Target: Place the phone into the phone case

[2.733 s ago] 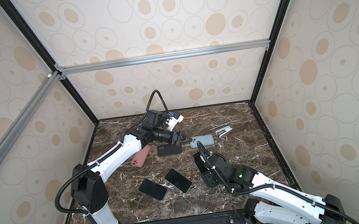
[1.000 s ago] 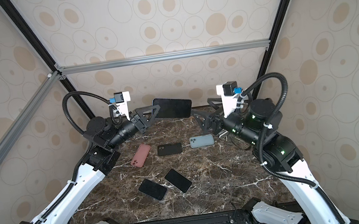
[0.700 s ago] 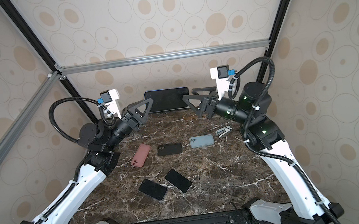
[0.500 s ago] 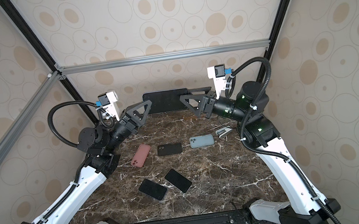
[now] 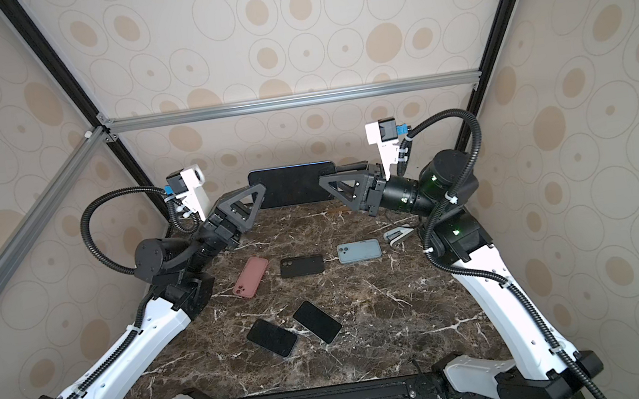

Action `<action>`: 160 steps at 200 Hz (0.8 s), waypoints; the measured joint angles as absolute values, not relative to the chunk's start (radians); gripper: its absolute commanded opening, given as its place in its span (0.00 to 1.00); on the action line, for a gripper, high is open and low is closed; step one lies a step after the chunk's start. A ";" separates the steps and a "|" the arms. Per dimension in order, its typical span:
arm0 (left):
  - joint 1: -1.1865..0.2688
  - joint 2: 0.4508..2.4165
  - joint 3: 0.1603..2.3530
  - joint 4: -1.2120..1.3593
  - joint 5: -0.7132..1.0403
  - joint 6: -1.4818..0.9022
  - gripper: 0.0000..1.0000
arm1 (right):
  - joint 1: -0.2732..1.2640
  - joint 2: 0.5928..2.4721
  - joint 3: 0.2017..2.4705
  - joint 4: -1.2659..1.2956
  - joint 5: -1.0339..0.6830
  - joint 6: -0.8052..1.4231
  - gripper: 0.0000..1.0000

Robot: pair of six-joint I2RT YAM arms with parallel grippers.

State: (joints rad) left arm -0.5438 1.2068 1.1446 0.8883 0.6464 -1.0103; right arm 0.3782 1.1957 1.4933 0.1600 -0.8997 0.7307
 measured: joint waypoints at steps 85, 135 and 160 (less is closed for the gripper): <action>-0.544 1.200 1.099 0.965 0.658 -1.067 0.00 | 0.377 1.213 1.493 0.208 -0.967 0.810 0.26; -0.544 1.198 1.097 0.965 0.659 -1.070 0.00 | 0.377 1.213 1.493 0.192 -0.974 0.802 0.23; -0.544 1.199 1.095 0.972 0.660 -1.079 0.00 | 0.377 1.213 1.492 0.186 -0.977 0.798 0.18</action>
